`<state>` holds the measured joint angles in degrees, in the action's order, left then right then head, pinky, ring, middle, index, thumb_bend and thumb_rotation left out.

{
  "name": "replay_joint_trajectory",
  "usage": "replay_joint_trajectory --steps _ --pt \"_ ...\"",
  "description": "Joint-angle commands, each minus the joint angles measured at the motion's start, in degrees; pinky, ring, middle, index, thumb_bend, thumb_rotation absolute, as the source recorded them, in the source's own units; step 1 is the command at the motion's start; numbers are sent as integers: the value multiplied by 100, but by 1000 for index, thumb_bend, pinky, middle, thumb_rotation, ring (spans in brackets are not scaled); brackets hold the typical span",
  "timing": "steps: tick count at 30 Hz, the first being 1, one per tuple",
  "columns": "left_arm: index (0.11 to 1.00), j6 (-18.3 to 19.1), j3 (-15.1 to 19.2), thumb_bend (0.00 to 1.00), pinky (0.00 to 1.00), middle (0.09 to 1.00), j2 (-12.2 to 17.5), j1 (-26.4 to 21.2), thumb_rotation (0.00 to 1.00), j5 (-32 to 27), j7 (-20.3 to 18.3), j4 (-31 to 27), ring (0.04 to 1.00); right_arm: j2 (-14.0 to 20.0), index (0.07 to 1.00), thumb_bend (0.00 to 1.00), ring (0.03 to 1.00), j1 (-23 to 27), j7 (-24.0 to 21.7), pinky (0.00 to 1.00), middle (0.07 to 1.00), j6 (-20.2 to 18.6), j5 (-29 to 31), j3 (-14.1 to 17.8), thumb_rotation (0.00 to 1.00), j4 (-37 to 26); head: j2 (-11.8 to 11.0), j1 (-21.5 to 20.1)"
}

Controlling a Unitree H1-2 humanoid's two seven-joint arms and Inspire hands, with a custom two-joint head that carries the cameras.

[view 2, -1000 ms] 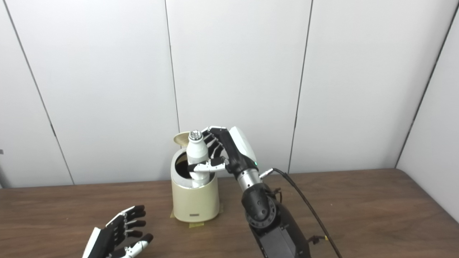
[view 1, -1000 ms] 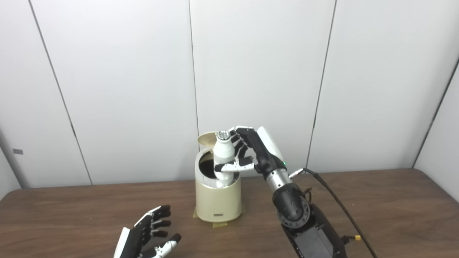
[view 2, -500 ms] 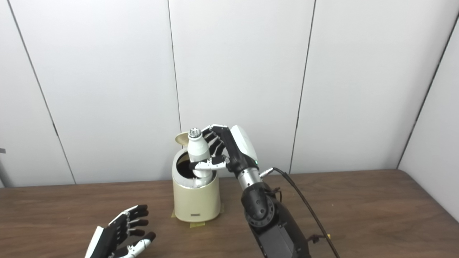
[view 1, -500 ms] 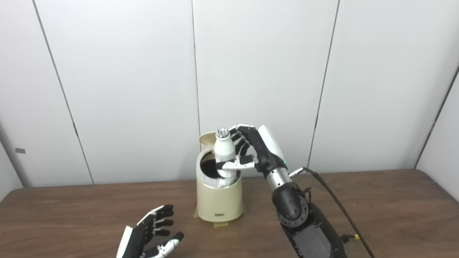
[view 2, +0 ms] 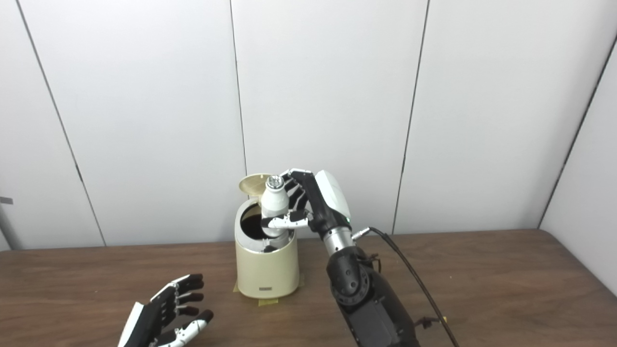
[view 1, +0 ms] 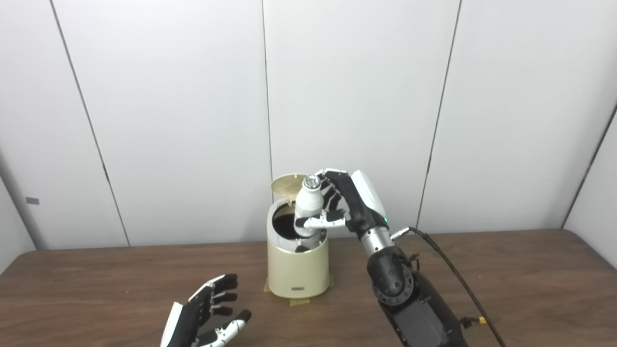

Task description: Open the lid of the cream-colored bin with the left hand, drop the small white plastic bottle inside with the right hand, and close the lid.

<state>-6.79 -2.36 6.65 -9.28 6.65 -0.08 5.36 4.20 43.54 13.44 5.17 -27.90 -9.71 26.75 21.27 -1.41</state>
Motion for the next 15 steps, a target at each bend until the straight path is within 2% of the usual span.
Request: replay_joint_trajectory --steps 1,9,15 --pt "807 -198 -50 590 654 795 -116 12 99 42 48 52 741 8 554 509 369 365 110 268 479 175 -25 -3 0 -101 -1 -7" --pt "803 -179 -70 590 660 796 -109 6 107 95 50 51 745 90 551 510 373 259 -92 283 479 48 -17 -27 0 -269 46 35" --pt "799 -149 -100 586 671 798 -106 4 79 103 36 38 749 171 534 514 389 150 -207 304 476 126 10 -30 0 -293 79 54"
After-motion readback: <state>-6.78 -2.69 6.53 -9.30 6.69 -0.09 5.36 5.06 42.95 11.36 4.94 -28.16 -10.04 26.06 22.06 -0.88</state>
